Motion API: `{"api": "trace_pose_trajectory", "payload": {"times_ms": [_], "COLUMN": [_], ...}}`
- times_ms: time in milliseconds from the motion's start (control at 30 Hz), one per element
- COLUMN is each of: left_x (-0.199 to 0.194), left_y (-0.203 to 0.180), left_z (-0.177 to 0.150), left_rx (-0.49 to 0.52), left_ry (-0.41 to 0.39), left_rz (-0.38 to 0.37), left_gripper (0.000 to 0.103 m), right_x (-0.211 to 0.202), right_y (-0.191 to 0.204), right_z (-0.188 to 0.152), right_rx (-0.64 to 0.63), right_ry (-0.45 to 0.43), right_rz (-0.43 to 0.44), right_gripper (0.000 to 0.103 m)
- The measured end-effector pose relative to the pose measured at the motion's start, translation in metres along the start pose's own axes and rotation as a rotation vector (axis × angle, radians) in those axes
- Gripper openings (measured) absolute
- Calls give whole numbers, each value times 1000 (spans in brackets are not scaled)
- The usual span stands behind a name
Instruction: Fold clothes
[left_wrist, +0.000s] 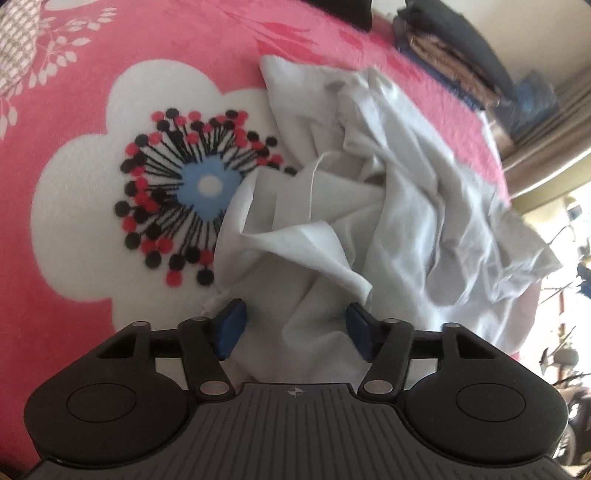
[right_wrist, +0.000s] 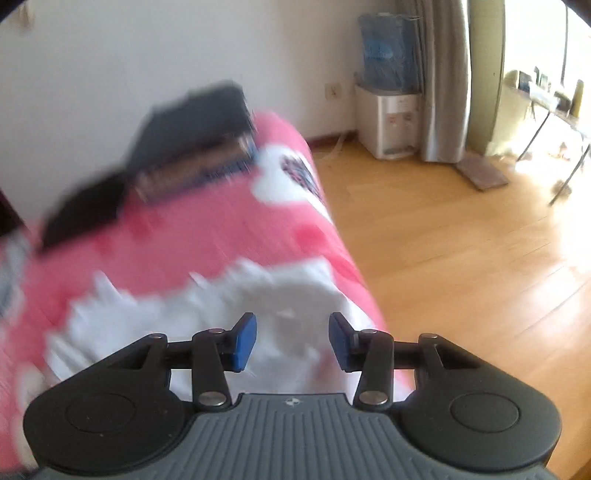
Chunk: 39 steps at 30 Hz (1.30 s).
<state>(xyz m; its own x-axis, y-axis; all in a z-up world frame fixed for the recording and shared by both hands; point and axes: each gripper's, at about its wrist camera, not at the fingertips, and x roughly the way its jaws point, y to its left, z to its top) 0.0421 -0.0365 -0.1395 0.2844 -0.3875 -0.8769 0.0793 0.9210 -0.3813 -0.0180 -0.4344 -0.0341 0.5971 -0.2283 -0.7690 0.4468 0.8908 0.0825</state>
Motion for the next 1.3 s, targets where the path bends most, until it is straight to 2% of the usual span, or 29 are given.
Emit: {"api": "trace_pose_trajectory", "payload": {"times_ms": [33, 100, 133, 167, 267, 400, 500, 600, 667, 700, 833, 933, 1000, 1033, 1067, 1100, 1133, 1200, 1300], "left_x": [0, -1, -3, -6, -31, -80, -109, -121, -119, -119, -129, -137, -145, -147, -148, -148, -146, -135, -109], "left_y": [-1, 0, 2, 3, 7, 24, 46, 74, 89, 95, 97, 99, 98, 96, 93, 89, 84, 73, 54], "left_z": [-2, -3, -3, -4, -3, 9, 23, 34, 35, 34, 23, 15, 14, 15, 16, 19, 22, 31, 47], "left_rx": [6, 7, 6, 5, 10, 12, -10, -29, -42, -49, -79, -106, -137, -143, -147, -146, -140, -122, -83], "left_ry": [-4, -14, -19, -28, -119, -308, -411, -419, -367, -351, -372, -393, -438, -459, -478, -491, -499, -497, -459], "left_rz": [16, 50, 63, 70, 114, 238, 363, 485, 497, 497, 440, 396, 362, 345, 327, 310, 294, 254, 186], "left_gripper": [43, 18, 6, 4, 3, 2, 2, 3, 8, 9, 41, 48, 51, 53, 53, 53, 54, 54, 54], "right_x": [-8, -27, -34, -39, -45, -44, -49, -47, -38, -30, 7, 41, 65, 78, 91, 103, 107, 99, 79], "right_y": [-1, -3, -3, -1, 12, 46, 77, 107, 129, 143, 206, 245, 259, 263, 265, 260, 252, 228, 184], "right_z": [-4, -10, -11, -10, -4, 7, 11, 17, 18, 17, -2, -23, -26, -27, -26, -23, -20, -14, -9], "right_rx": [-19, -47, -58, -68, -101, -159, -209, -270, -316, -349, -563, -674, -665, -645, -619, -573, -521, -428, -319], "right_ry": [-48, -162, -202, -229, -258, -291, -329, -319, -280, -246, -70, -36, 7, 44, 87, 128, 145, 128, 96], "right_rz": [-23, -61, -51, -22, 72, 191, 273, 345, 410, 446, 562, 561, 556, 560, 562, 560, 562, 579, 571], "right_gripper": [46, 46, 46, 46, 46, 46, 46, 46, 46, 46, 54, 54, 53, 45, 32, 2, 2, 2, 2]}}
